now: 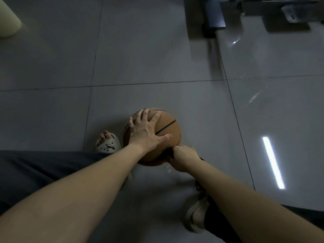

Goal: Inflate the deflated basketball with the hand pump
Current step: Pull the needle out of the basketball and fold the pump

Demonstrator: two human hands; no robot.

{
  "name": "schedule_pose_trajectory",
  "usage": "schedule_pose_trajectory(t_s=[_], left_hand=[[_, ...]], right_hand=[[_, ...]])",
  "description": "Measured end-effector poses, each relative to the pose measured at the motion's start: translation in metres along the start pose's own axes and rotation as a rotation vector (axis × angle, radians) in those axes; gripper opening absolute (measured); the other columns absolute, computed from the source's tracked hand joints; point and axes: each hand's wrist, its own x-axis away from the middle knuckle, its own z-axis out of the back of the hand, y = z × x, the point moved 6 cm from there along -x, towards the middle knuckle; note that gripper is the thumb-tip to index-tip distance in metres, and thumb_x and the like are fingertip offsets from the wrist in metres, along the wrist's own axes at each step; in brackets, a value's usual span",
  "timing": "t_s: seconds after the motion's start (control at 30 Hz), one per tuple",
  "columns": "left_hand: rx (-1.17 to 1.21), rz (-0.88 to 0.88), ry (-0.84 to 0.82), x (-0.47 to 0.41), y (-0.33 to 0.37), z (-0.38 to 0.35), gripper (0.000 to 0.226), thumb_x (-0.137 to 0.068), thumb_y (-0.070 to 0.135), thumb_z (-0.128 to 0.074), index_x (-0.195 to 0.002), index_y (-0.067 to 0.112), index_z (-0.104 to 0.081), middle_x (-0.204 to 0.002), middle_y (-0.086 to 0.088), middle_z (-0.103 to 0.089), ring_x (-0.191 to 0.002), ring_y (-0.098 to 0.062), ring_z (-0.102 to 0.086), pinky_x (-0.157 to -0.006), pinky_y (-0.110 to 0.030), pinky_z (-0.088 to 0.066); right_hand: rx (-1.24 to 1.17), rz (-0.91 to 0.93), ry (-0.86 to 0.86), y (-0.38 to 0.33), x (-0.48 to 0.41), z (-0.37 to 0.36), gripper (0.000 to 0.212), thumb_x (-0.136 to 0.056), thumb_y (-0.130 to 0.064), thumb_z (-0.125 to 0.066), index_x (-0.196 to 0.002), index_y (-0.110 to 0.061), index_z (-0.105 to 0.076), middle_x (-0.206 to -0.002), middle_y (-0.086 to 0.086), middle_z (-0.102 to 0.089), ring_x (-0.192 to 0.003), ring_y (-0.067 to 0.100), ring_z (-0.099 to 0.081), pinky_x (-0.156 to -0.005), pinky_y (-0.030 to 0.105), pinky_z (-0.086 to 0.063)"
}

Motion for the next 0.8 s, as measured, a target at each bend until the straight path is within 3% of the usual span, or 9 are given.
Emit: schedule_pose_trajectory(t_s=[0.33,0.8], left_hand=[[0.007,-0.006,0.004,0.0,0.003,-0.001,0.098,-0.071,0.091,-0.042,-0.153,0.042,-0.019,-0.163,-0.006,-0.013,-0.15,-0.031,-0.004,-0.119,-0.061,-0.006],[0.014,-0.008,0.0,0.001,0.003,0.0,0.098,-0.071,0.091,-0.041,-0.153,0.043,-0.018,-0.163,-0.005,-0.012,-0.15,-0.03,-0.003,-0.119,-0.061,-0.004]], right_hand=[[-0.05,0.047,0.035,-0.006,0.009,0.003,0.029,-0.098,-0.039,-0.042,-0.092,-0.022,-0.065,-0.085,0.0,-0.064,-0.079,0.024,-0.061,-0.081,0.042,-0.051],[-0.023,0.079,0.034,-0.012,0.009,0.002,0.022,-0.095,-0.036,-0.05,-0.095,-0.021,-0.066,-0.088,0.0,-0.067,-0.08,0.024,-0.064,-0.077,0.043,-0.056]])
